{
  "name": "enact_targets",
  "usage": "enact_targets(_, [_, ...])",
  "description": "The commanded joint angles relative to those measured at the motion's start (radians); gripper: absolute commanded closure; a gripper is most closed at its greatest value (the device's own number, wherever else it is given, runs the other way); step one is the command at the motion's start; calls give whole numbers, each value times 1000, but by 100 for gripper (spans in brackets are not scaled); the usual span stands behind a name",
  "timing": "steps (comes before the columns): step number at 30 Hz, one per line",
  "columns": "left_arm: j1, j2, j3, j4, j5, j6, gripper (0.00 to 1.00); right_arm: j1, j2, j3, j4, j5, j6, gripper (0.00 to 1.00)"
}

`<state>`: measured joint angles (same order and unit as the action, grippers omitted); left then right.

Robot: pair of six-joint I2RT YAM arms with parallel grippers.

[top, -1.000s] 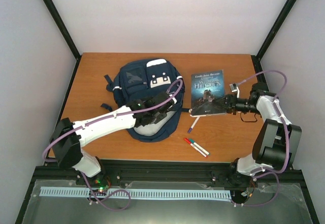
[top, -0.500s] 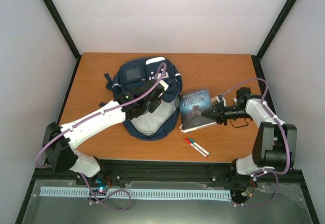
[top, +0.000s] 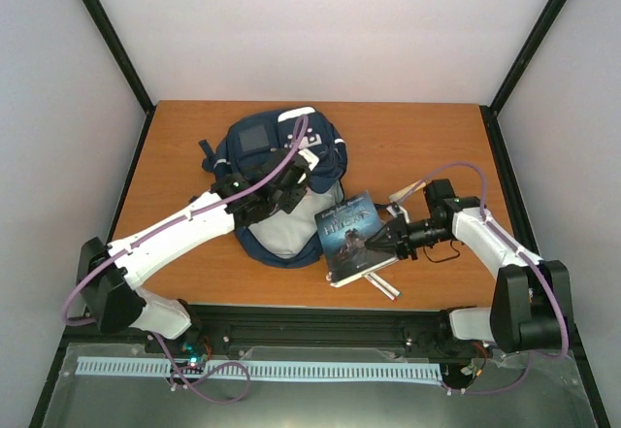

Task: Pack the student bag
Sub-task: Place the book in the student bag.

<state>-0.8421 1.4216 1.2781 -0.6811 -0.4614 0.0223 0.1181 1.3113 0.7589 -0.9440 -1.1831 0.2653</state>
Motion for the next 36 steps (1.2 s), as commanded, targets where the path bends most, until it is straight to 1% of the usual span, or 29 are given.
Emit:
enact_targets(1, [5,-73,68,96,5,-32,99,64,-21,-8,166,-146,55,97])
enact_targets(4, [6,-92,64,113,19,-38,99,100,-8,-45,305,-187,112,97])
enact_targets(5, [5,-100,59,122,26,-40,99,110,7,-44,328,-201,105,97])
enact_targets(8, [7,-118,51,138,31,-45,99,156,64,2,338,-215,33,97])
enact_targets(10, [6,-129,45,146,35,-45,99,183,105,47,344,-234,13,97])
enact_targets(14, [6,-158,22,179,52,-40,99,218,223,161,290,-256,-81,97])
enact_targets(18, [8,-215,-40,262,60,-34,99,255,327,269,243,-269,-129,97])
enact_targets(27, [17,-227,-50,279,101,-41,99,325,441,439,184,-217,-108,97])
enact_targets(30, [18,-228,-56,284,105,-47,99,325,476,502,198,-189,-71,97])
enact_targets(36, [22,-228,-69,297,113,-49,99,326,487,496,472,-88,188,97])
